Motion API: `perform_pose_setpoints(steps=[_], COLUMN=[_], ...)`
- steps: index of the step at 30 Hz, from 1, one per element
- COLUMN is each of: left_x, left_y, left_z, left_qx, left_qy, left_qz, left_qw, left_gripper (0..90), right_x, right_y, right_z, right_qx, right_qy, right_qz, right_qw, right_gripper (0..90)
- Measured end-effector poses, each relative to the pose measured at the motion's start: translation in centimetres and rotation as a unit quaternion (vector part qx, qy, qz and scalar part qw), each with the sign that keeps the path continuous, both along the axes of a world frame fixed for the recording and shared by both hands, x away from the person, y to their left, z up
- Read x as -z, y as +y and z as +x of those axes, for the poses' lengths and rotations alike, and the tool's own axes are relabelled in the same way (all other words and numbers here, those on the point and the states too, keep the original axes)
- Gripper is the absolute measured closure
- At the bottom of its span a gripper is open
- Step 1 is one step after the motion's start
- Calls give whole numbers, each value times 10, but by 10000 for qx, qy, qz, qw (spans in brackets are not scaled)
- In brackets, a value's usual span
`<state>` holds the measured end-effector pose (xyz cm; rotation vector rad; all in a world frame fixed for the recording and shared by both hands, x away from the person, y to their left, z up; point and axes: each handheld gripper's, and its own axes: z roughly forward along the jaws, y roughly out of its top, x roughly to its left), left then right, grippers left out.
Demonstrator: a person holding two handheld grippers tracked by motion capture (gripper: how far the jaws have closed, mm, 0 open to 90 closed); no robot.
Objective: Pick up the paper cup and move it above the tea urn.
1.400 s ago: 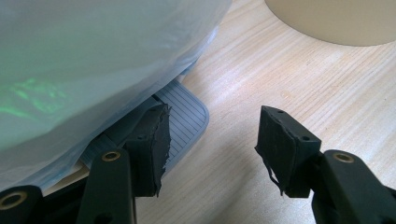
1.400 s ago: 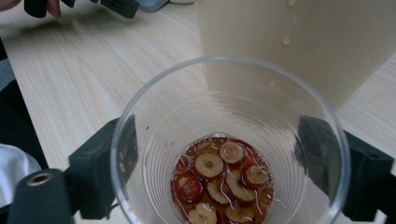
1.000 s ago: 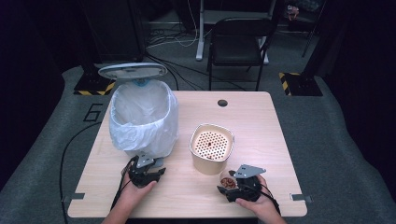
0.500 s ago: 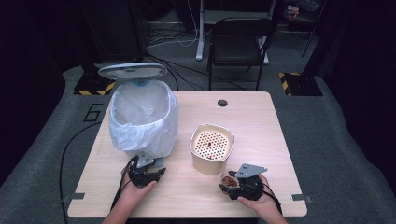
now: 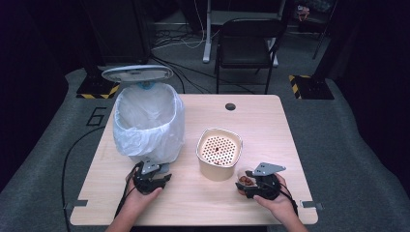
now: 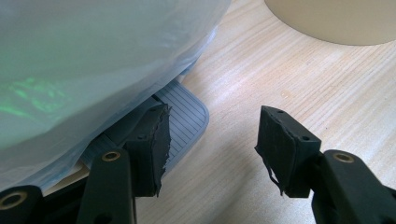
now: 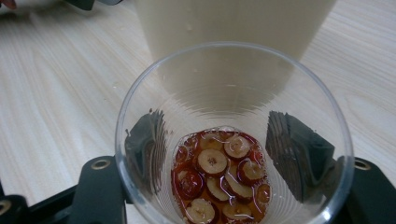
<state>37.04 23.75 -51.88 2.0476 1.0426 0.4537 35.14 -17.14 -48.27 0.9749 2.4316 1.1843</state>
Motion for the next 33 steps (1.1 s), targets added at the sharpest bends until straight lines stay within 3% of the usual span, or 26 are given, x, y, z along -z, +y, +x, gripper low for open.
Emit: perform_pose_setpoints(steps=[19, 33], left_x=[0, 0], left_y=[0, 0], left_z=[0, 0], left_qx=[-14, -13], left_qy=[7, 29], left_qz=[-21, -40], left_qw=[10000, 10000], left_gripper=[441, 442], right_x=[-13, -33], right_y=[-39, -34], right_z=[45, 81], right_qx=[698, 941], right_qy=[-75, -134], right_qz=[-62, -136], right_qw=[9975, 9954], right_gripper=[377, 377])
